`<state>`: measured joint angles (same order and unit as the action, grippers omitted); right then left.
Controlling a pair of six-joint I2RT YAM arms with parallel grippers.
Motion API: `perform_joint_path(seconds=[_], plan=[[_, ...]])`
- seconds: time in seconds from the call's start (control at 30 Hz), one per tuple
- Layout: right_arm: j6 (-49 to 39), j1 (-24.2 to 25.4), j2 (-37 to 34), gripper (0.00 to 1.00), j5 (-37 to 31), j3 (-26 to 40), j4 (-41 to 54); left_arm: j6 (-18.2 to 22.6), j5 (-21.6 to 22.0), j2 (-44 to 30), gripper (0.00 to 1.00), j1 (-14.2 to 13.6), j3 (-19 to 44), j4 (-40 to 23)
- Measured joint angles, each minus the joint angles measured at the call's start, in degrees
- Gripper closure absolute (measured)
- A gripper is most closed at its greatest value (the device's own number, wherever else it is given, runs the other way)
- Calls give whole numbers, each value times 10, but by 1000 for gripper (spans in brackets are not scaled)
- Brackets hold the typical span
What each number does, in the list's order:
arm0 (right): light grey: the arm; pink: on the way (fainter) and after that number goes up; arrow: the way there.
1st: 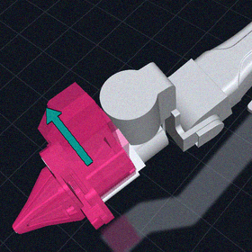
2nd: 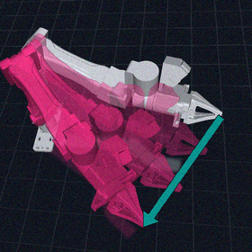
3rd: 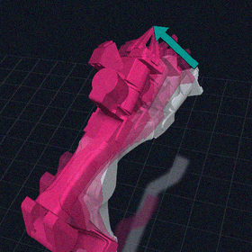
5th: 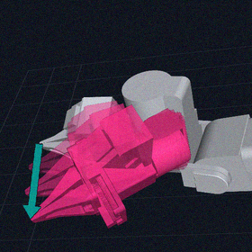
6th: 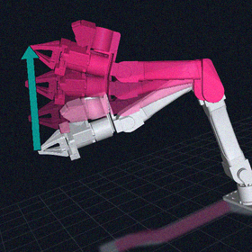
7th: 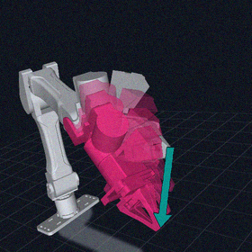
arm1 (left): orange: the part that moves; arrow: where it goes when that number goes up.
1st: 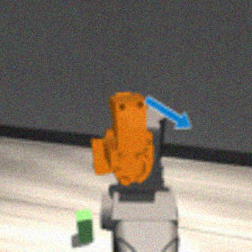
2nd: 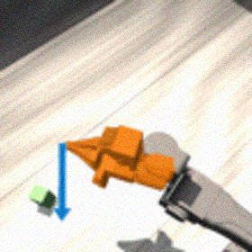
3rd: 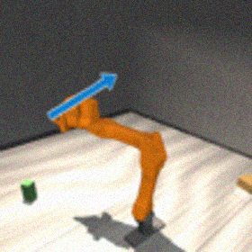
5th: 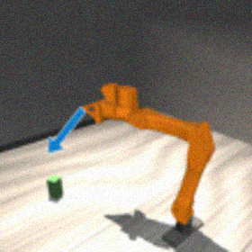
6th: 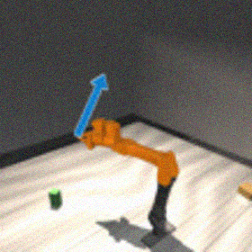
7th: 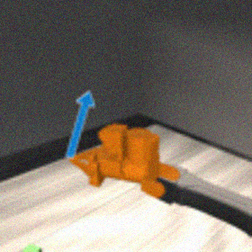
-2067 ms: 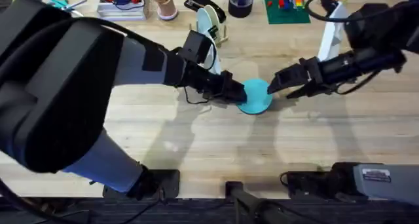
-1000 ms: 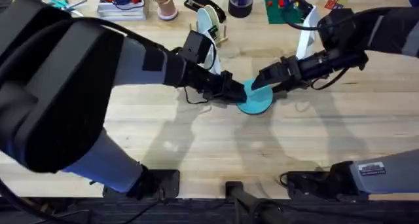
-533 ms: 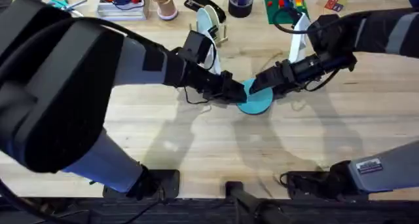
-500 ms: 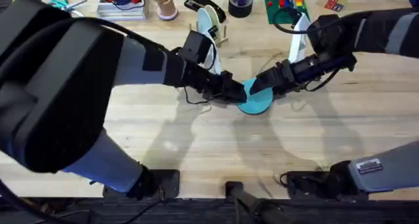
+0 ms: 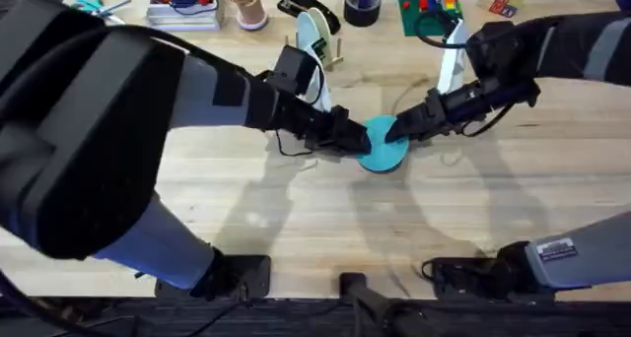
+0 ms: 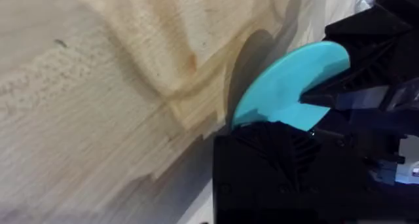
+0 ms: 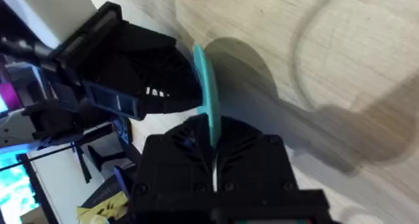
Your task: Pick up the plates from the table one by one and place each into a slot on the dish rack.
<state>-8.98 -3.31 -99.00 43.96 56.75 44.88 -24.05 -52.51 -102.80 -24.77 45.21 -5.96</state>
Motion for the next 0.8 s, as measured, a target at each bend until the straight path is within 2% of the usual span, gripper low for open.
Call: perform_joint_path(seconds=[0.4, 0.67, 0.8], plan=[[0, 0, 0, 973, 0, 1, 6, 0, 6, 4, 960, 0, 0, -5], [-7, -6, 3, 970, -11, 21, 66, 0, 92, 87, 960, -7, -1, -63], [-10, -6, 37, 970, -41, 58, 116, 1, 132, 153, 960, -7, -1, -101]])
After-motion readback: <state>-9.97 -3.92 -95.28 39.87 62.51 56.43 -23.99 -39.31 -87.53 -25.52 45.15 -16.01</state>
